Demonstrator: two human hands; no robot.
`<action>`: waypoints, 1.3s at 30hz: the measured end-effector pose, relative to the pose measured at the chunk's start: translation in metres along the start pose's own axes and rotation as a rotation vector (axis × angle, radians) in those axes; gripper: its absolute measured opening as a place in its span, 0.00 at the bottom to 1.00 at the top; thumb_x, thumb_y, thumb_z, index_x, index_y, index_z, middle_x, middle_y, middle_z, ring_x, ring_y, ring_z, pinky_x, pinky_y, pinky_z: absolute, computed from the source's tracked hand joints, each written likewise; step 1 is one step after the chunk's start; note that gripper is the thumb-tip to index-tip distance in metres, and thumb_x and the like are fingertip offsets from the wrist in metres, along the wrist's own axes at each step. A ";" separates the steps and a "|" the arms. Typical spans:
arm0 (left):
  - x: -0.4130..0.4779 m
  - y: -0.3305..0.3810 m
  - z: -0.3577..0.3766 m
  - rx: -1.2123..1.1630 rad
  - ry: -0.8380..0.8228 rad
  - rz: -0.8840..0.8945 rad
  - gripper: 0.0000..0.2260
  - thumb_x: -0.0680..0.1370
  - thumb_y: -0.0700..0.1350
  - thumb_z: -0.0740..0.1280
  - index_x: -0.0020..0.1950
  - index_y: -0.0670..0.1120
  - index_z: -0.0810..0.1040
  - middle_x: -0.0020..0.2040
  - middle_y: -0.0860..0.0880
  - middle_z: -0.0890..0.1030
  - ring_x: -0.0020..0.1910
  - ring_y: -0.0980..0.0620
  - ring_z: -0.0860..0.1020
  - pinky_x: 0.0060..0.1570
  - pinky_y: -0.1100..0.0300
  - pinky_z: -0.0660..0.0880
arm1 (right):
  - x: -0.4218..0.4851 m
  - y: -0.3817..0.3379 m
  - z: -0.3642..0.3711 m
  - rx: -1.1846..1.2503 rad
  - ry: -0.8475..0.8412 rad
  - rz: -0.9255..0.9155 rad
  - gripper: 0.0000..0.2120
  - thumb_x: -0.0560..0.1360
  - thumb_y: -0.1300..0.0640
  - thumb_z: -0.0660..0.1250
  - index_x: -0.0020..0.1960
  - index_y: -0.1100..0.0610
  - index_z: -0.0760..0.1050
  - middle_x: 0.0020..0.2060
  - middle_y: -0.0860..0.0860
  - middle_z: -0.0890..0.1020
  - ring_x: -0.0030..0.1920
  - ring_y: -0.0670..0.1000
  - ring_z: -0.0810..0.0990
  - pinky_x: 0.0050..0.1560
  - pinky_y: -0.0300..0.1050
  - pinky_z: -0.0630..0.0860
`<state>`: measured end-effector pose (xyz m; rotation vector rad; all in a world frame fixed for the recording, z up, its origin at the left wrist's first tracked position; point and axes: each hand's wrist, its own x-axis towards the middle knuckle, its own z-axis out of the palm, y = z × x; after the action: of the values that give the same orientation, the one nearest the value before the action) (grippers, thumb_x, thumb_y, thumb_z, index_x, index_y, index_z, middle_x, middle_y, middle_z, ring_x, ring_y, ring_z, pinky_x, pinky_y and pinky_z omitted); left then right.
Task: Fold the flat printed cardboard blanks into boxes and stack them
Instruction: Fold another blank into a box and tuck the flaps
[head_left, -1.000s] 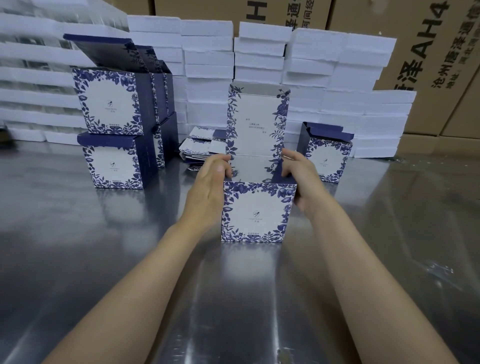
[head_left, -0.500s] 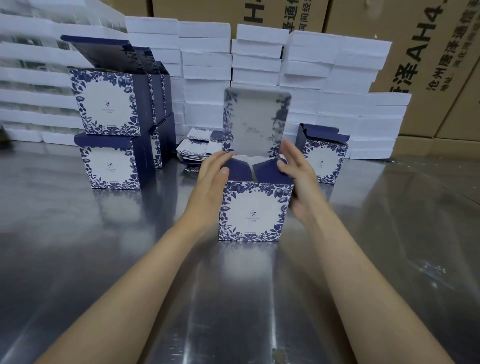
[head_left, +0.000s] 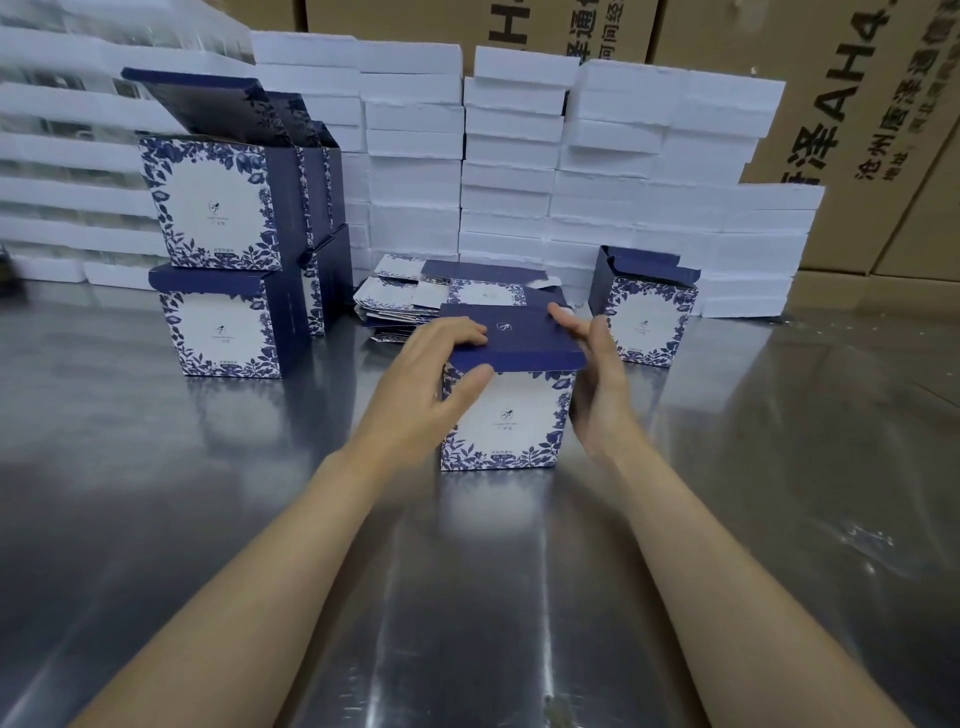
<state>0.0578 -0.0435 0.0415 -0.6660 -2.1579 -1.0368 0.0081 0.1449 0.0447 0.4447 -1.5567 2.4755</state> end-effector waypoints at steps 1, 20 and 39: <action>0.000 0.001 0.000 -0.016 0.023 -0.030 0.18 0.79 0.56 0.59 0.62 0.48 0.74 0.63 0.55 0.74 0.65 0.61 0.69 0.63 0.70 0.63 | -0.001 0.001 0.001 -0.037 -0.001 -0.029 0.23 0.75 0.45 0.66 0.63 0.60 0.76 0.60 0.55 0.80 0.60 0.54 0.79 0.60 0.49 0.76; 0.015 0.023 -0.007 -0.301 0.414 -0.261 0.10 0.78 0.40 0.69 0.41 0.54 0.76 0.39 0.60 0.80 0.41 0.62 0.76 0.45 0.67 0.71 | -0.011 -0.024 0.037 -0.432 -0.053 -0.405 0.09 0.75 0.61 0.70 0.39 0.51 0.76 0.37 0.41 0.79 0.40 0.43 0.75 0.45 0.37 0.70; 0.013 0.031 -0.004 -0.176 0.407 -0.111 0.05 0.74 0.39 0.72 0.46 0.49 0.82 0.45 0.55 0.81 0.47 0.60 0.78 0.48 0.66 0.73 | -0.019 -0.028 0.042 -0.553 -0.157 -0.512 0.07 0.71 0.65 0.73 0.41 0.54 0.80 0.40 0.48 0.80 0.44 0.42 0.78 0.47 0.33 0.71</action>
<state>0.0715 -0.0273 0.0675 -0.3742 -1.7788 -1.3069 0.0409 0.1192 0.0794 0.8218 -1.8114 1.5892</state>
